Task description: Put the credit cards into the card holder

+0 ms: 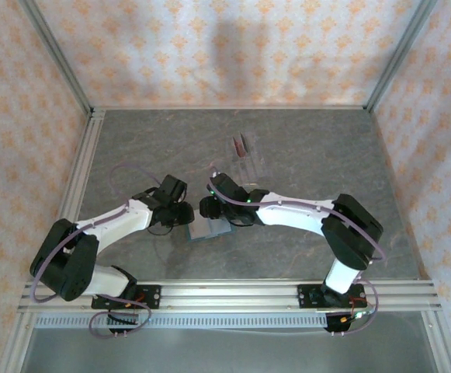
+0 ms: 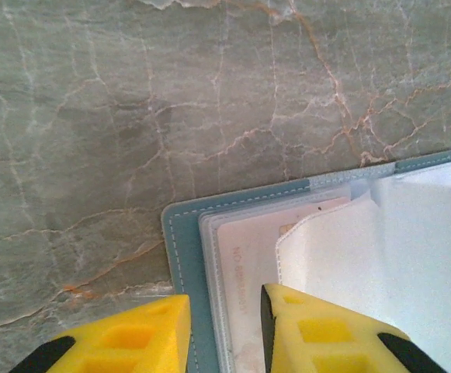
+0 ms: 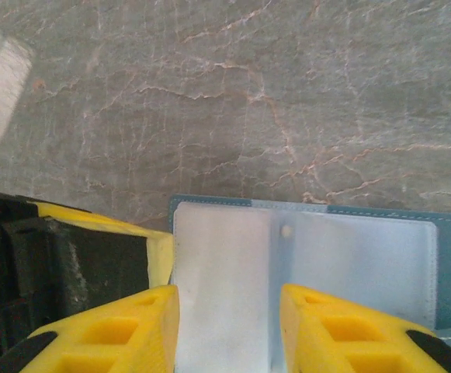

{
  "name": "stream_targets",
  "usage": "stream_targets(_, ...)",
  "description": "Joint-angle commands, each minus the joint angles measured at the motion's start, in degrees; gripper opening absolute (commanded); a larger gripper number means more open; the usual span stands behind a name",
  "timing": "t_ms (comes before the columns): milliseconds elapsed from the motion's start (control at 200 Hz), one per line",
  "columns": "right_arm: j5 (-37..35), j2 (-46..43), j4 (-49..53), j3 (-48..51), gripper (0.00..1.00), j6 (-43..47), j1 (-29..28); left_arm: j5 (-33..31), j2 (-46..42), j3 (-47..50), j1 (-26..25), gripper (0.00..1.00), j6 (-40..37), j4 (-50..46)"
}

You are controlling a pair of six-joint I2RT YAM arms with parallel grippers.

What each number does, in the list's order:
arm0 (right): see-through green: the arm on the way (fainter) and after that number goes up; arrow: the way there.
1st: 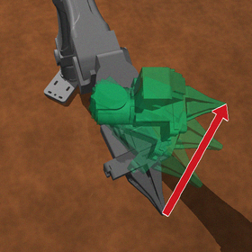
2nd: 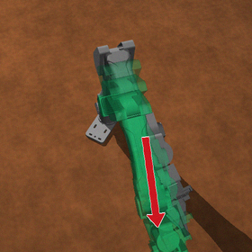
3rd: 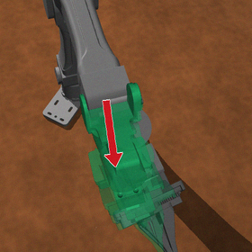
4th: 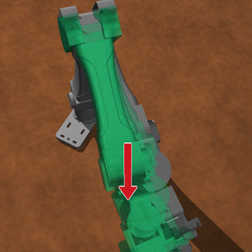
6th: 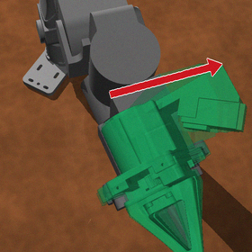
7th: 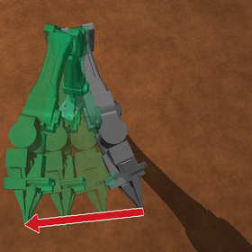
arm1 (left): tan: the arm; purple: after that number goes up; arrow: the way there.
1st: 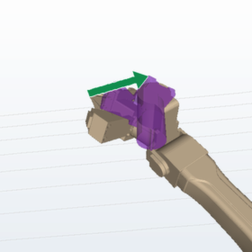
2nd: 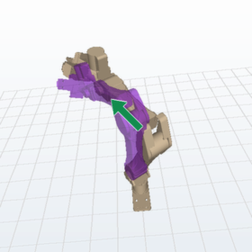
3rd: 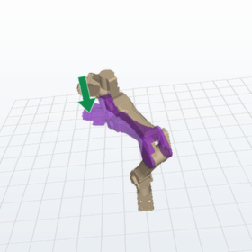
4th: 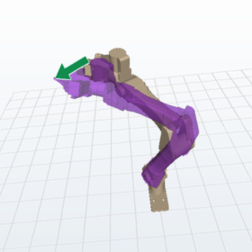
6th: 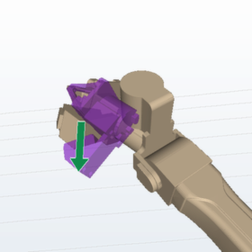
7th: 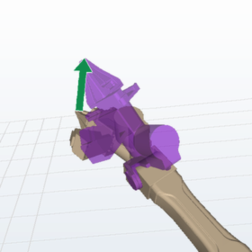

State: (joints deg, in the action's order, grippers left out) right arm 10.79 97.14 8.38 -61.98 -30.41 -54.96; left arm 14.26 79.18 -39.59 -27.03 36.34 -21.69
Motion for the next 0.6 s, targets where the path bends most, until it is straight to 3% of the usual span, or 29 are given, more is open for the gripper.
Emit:
stream_targets(0,-4.0,-1.01,3.34,0.46,0.38,1.57,-0.15,-1.85,1.14,-1.09,-1.24,0.31,-1.18,-1.25)
stream_targets(90,-5.93,-1.12,4.09,0.86,0.37,1.8,-0.07,-2.63,1.39,-1.26,-1.69,0.31,-1.03,-1.42)
stream_targets(380,-4.33,3.47,4.85,-0.48,0.17,3.08,-0.75,-4.66,1.27,-1.54,-1.7,0.31,-0.58,-2.48)
stream_targets(595,-1.66,7.66,4.36,-2.79,0.13,3.34,-1.33,-4.86,0.24,-1.3,-1.67,0.31,-0.61,-2.58)
